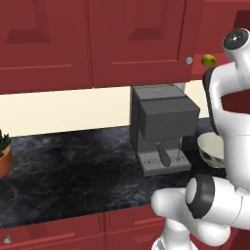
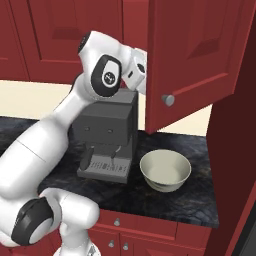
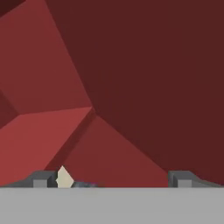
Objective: Open the cabinet. Pick the pear and pear from the cabinet and place them into the bowl. Then close the cabinet.
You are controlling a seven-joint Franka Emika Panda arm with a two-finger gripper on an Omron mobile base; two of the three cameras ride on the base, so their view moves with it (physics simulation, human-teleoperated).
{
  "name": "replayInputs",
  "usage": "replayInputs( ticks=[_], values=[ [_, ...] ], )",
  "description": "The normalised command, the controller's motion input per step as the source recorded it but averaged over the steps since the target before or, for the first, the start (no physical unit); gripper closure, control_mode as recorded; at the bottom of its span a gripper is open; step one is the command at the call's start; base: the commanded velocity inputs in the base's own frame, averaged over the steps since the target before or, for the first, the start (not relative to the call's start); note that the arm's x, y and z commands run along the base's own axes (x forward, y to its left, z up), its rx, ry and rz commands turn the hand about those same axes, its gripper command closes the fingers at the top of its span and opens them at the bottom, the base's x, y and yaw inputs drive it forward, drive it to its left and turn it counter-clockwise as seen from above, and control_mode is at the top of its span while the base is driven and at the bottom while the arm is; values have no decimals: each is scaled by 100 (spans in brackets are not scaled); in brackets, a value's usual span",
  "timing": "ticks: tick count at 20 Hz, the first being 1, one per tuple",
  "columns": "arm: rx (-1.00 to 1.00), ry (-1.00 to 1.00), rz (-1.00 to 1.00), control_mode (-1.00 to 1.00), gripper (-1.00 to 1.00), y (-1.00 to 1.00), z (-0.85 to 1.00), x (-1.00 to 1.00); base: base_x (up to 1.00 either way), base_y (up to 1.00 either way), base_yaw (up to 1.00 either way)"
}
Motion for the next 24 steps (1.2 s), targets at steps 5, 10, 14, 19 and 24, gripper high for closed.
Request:
replayInputs(
  ticks=[5, 10, 14, 19, 24],
  values=[
    [-5, 0, -13, -100, -100, -39, 0, 0, 0, 0, 0],
    [-3, 0, -13, -100, -100, -36, 0, 0, 0, 0, 0],
    [-2, 0, -14, -100, -100, -35, -3, -6, 0, 0, 0],
    [-3, 1, -28, -100, -100, -39, -1, -24, 0, 0, 0],
    [-4, 3, -26, -100, -100, -31, 0, -9, 0, 0, 0]
  ],
)
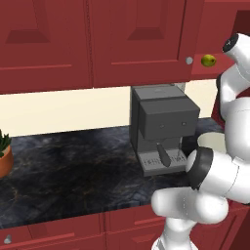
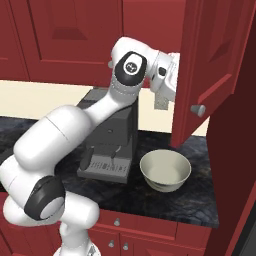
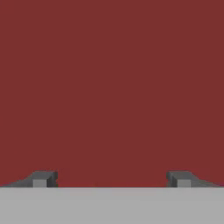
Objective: Open the cabinet. Pick the pear and pear from the cabinet and place them into the bowl. Then close the cabinet.
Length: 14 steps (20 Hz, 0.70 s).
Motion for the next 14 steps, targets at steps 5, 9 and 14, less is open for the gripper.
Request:
replayInputs(
  ticks=[5, 9, 14],
  values=[
    [-6, 3, -11, -100, -100, -11, -6, 5, 0, 0, 0],
    [-6, 2, 0, -100, -100, -8, -10, 8, 0, 0, 0],
    [0, 4, 11, -100, -100, 20, -3, 2, 0, 0, 0]
  ],
)
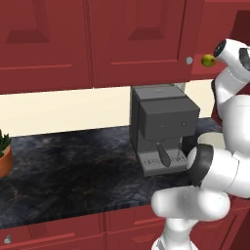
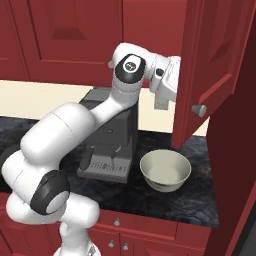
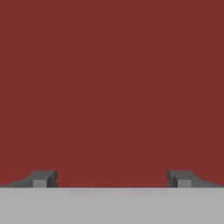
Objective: Open the cabinet. Pick the pear and pear from the cabinet and place them into the bowl. Then close the cabinet.
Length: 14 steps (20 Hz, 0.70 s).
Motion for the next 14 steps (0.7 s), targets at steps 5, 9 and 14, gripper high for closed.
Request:
replayInputs(
  ticks=[5, 9, 14],
  values=[
    [0, 11, 23, -100, -100, 48, 0, 0, 0, 0, 0],
    [0, 17, 25, -100, -100, 39, 0, -28, 0, 0, 0],
    [0, 7, 23, -100, -100, 48, -7, -22, 0, 0, 0]
  ],
)
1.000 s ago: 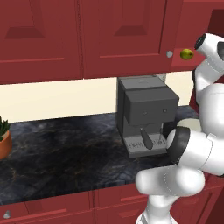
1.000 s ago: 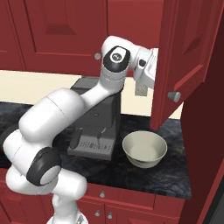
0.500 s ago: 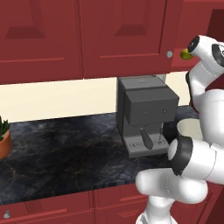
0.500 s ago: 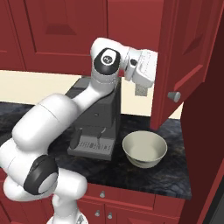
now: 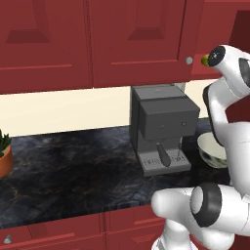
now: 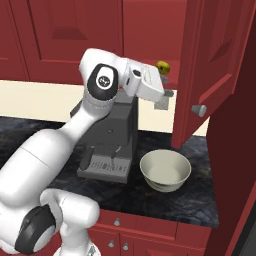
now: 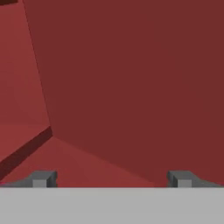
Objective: Open the cabinet. Pick the pear and pear from the cabinet and place them into the bowl. Then close the cabinet.
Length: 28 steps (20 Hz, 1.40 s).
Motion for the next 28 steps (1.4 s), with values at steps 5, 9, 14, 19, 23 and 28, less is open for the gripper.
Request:
replayInputs(
  ticks=[5, 9, 14, 19, 23, 28],
  values=[
    [0, 11, 25, -100, -100, 48, 0, -8, 0, 0, 0],
    [0, 11, 28, -100, -100, 31, 0, -13, 0, 0, 0],
    [2, 9, 25, -100, -100, 34, 0, 0, 0, 0, 0],
    [5, 18, 29, -100, -100, 44, 0, 0, 0, 0, 0],
    [8, 17, 27, -100, -100, 42, 3, 0, 0, 0, 0],
    [9, 15, 22, -100, -100, 36, 10, 0, 0, 0, 0]
  ],
)
